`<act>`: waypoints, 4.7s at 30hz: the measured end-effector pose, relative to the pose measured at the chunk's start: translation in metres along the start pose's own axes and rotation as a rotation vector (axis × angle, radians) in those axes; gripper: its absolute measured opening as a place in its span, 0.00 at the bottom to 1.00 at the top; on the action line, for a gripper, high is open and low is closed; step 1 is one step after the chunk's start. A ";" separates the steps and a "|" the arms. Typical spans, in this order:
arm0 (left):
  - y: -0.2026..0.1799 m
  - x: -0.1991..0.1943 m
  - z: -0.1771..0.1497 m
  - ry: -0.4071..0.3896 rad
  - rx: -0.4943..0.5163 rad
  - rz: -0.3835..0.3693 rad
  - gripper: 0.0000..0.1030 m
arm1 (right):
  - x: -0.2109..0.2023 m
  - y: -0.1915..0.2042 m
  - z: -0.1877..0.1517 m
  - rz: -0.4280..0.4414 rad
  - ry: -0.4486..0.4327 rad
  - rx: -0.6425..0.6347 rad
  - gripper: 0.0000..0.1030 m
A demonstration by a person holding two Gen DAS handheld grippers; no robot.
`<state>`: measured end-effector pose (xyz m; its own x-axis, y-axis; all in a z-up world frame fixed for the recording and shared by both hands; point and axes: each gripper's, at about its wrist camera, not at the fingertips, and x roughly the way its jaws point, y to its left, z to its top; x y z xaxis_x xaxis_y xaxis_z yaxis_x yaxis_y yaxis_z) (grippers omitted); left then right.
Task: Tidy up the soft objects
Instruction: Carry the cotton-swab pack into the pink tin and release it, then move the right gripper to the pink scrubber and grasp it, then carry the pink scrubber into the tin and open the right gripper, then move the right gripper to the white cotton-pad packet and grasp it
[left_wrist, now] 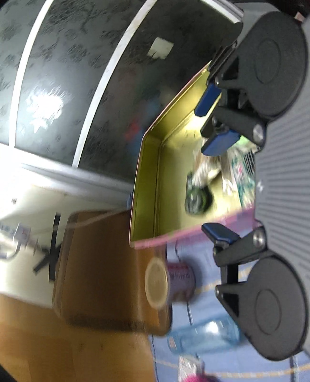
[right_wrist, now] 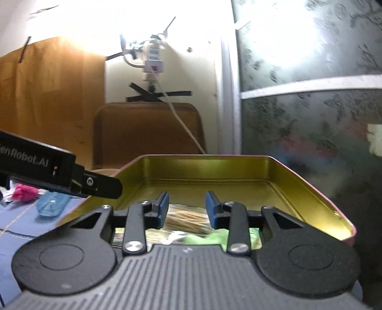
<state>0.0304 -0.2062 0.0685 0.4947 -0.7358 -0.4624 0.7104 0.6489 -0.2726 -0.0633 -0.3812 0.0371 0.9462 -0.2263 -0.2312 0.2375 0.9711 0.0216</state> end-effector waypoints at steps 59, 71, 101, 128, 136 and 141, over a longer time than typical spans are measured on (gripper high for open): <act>0.121 -0.104 -0.071 -0.080 -0.288 0.108 0.75 | 0.004 0.127 -0.027 0.581 0.309 -0.148 0.42; 0.053 -0.075 -0.041 -0.007 -0.098 0.013 0.44 | -0.013 0.108 -0.018 0.517 0.195 -0.110 0.36; -0.063 0.030 -0.002 0.010 0.144 -0.111 0.74 | -0.015 -0.047 -0.012 -0.167 -0.018 0.067 0.61; 0.244 -0.164 -0.078 -0.242 -0.468 0.675 0.75 | 0.040 0.183 0.021 0.643 0.207 -0.178 0.60; 0.252 -0.188 -0.090 -0.409 -0.566 0.658 0.77 | 0.119 0.296 0.025 0.665 0.334 -0.247 0.61; 0.248 -0.187 -0.090 -0.416 -0.533 0.658 0.77 | 0.155 0.332 0.013 0.655 0.431 -0.294 0.42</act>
<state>0.0686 0.1100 0.0114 0.9270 -0.1339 -0.3504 -0.0464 0.8859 -0.4615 0.1652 -0.0944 0.0209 0.6915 0.3815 -0.6134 -0.4551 0.8895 0.0402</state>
